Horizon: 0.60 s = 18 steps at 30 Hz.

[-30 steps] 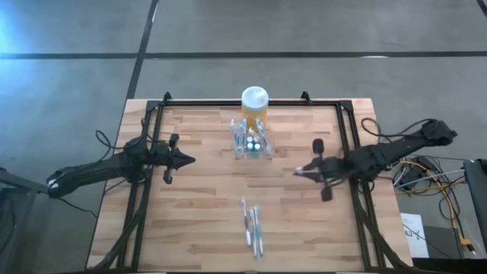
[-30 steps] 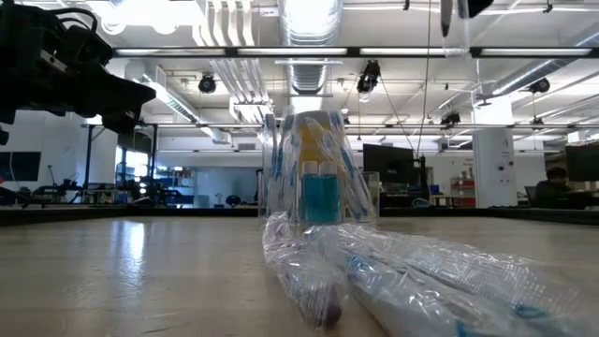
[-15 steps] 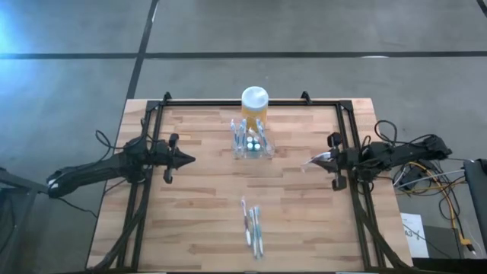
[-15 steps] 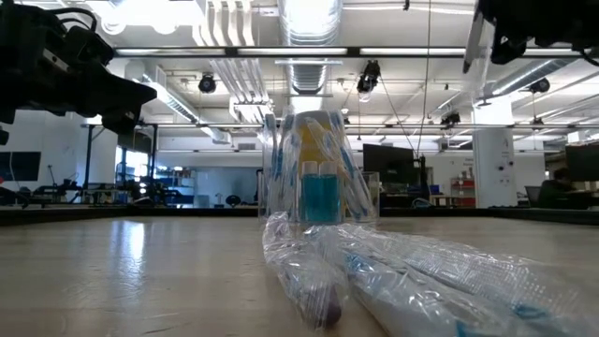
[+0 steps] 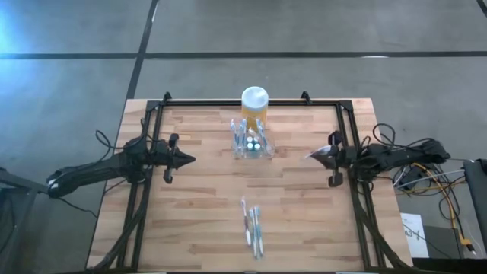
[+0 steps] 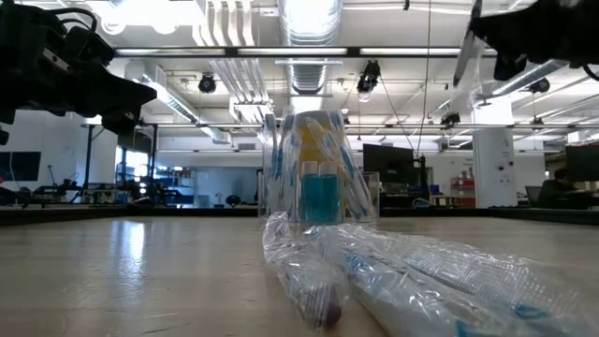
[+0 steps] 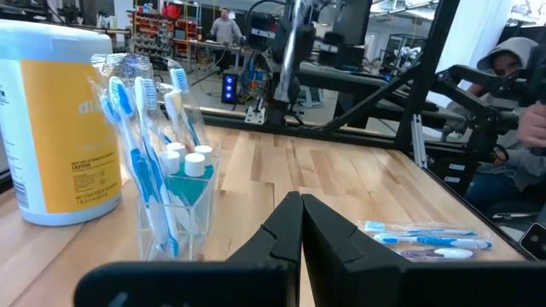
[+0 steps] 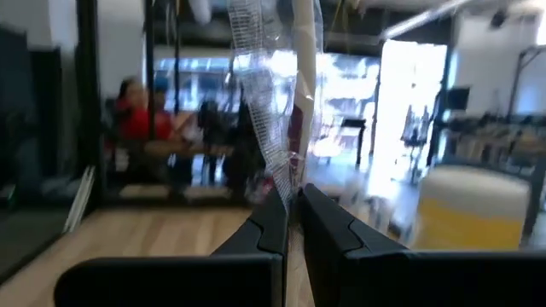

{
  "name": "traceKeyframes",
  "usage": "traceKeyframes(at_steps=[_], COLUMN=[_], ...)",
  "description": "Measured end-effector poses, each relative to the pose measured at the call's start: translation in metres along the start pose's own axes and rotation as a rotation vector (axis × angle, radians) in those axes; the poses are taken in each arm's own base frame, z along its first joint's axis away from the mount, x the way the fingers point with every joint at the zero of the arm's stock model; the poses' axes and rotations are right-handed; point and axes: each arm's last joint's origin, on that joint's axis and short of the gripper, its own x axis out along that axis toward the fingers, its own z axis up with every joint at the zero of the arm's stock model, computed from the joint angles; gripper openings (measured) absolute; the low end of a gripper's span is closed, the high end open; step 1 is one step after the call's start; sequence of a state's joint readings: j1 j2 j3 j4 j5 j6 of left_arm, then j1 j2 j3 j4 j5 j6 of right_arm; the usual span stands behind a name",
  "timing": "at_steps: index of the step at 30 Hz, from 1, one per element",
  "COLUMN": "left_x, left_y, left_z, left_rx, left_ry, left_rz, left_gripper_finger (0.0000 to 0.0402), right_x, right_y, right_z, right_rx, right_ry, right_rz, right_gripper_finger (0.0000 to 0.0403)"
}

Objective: Pick & Place toothbrushing station
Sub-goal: Put the violet toothbrush into the transparent organizer

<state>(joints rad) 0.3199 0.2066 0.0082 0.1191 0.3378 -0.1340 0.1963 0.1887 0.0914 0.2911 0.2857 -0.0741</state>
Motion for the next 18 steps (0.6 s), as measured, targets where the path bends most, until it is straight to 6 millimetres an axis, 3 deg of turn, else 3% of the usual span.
traceKeyframes(at_steps=[4, 7, 13, 18], left_x=[0.0, 0.0, 0.0, 0.0], left_y=[0.0, 0.001, 0.002, 0.002], left_z=[-0.001, -0.001, -0.001, -0.001], left_rx=[0.003, 0.003, 0.004, 0.006], left_ry=[0.002, -0.001, -0.003, -0.002], left_rz=[0.007, 0.037, 0.052, 0.051], left_gripper_finger=[0.001, 0.001, 0.001, 0.001], right_x=[0.009, 0.022, 0.066, 0.107], right_y=[-0.002, -0.003, -0.006, -0.014], right_z=[0.016, 0.027, 0.038, 0.037], right_rx=[-0.001, -0.02, -0.057, -0.071], right_ry=[-0.091, -0.032, 0.115, 0.157], right_rz=[-0.025, -0.059, -0.12, -0.065], right_gripper_finger=[0.0013, 0.0013, 0.0013, 0.0013])
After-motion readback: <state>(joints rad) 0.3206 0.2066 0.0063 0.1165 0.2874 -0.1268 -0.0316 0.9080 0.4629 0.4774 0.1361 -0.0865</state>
